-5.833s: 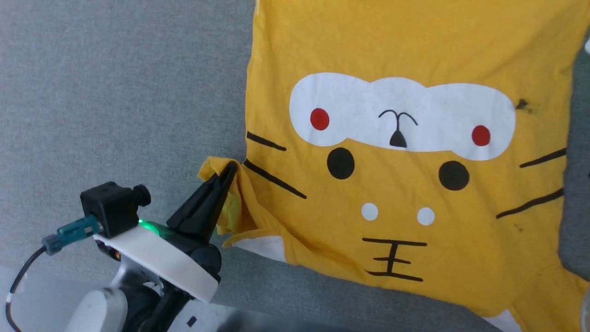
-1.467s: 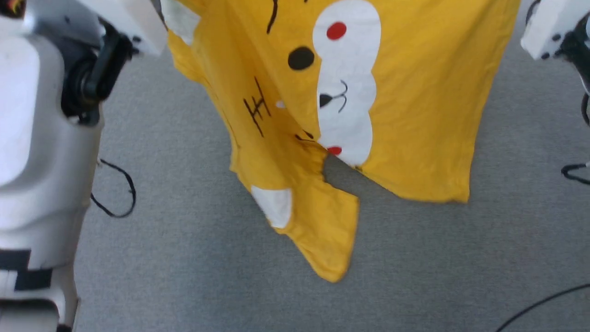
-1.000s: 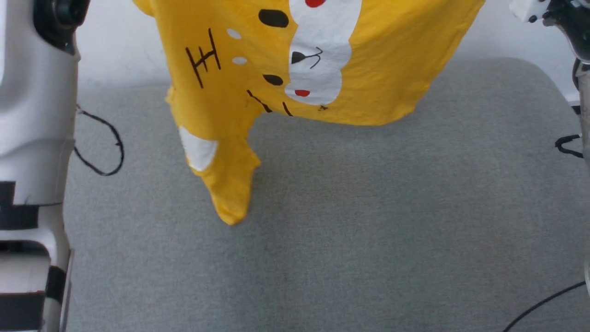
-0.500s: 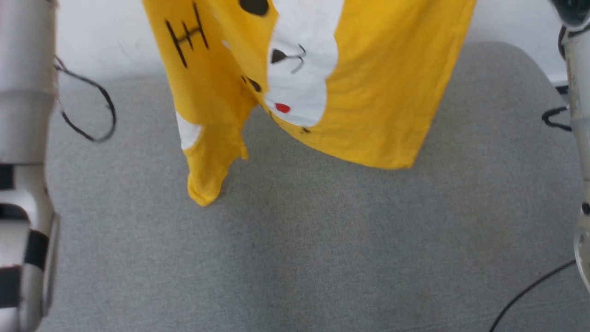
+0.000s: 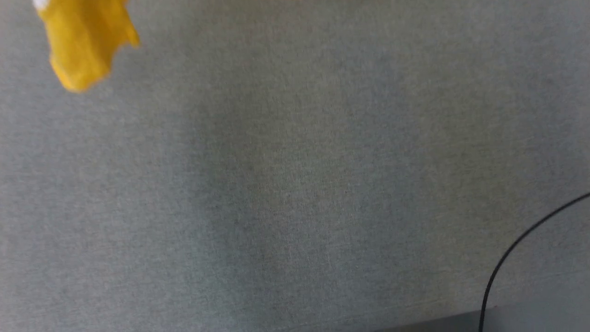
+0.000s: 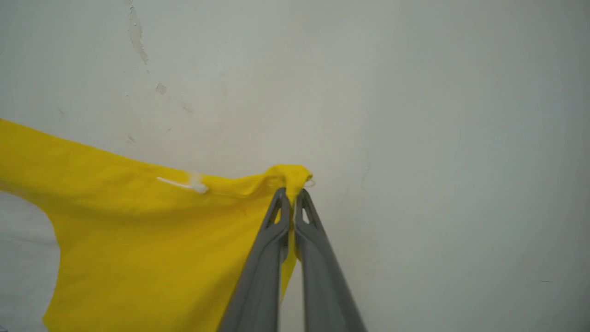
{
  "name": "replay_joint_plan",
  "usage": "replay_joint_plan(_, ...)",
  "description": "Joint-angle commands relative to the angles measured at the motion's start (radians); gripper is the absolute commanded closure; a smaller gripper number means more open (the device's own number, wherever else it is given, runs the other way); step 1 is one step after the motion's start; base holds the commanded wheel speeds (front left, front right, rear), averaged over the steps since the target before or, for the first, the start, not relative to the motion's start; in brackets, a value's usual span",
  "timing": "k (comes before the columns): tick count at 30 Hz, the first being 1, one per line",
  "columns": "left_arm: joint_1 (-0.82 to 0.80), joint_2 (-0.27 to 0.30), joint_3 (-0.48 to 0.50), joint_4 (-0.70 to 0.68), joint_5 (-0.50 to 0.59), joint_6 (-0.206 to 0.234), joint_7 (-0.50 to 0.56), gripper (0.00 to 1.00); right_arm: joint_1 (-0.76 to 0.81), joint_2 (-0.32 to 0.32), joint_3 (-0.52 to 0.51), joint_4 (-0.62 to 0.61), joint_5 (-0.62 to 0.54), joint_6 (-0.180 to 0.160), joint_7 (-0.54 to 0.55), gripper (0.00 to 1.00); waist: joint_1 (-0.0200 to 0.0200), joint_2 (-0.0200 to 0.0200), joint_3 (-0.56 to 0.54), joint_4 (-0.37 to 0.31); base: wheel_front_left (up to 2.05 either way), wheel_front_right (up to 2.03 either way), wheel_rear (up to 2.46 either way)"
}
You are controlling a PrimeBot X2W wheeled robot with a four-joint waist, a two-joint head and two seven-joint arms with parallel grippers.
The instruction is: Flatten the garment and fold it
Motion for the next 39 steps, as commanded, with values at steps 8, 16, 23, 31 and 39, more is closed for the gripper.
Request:
replay_joint_plan(8, -0.128, 0.023, 0.023, -0.013, 0.036, -0.007, -0.161, 1.0, -0.115, 0.005, -0.079, -0.023, -0.184, -0.002, -0.146, 1.0, -0.0003, 0.0, 0.335, 0.003, 0.0, 0.0, 0.0)
replay_joint_plan(16, -0.111, 0.031, 0.074, -0.111, 0.043, -0.052, -0.184, 1.0, -0.171, -0.039, -0.103, -0.053, -0.316, -0.002, -0.283, 1.0, -0.0003, 0.0, 0.532, 0.046, 0.0, 0.0, 0.0)
replay_joint_plan(23, 0.012, 0.037, 0.167, -0.205, 0.028, -0.086, -0.184, 1.0, -0.148, -0.063, -0.04, 0.017, -0.34, -0.002, -0.381, 1.0, -0.0003, 0.0, 0.585, 0.065, 0.0, 0.0, 0.0)
replay_joint_plan(31, 0.197, 0.029, 0.232, -0.279, -0.071, -0.117, -0.151, 1.0, -0.059, -0.108, 0.061, 0.041, -0.207, -0.002, -0.449, 1.0, -0.0003, 0.0, 0.549, 0.086, 0.0, 0.0, 0.0)
replay_joint_plan(39, 0.595, 0.076, 0.298, -0.561, -0.181, -0.102, 0.022, 1.0, 0.25, -0.219, 0.119, -0.149, 0.082, -0.002, -0.384, 1.0, -0.0003, 0.0, 0.444, 0.099, 0.0, 0.0, 0.0)
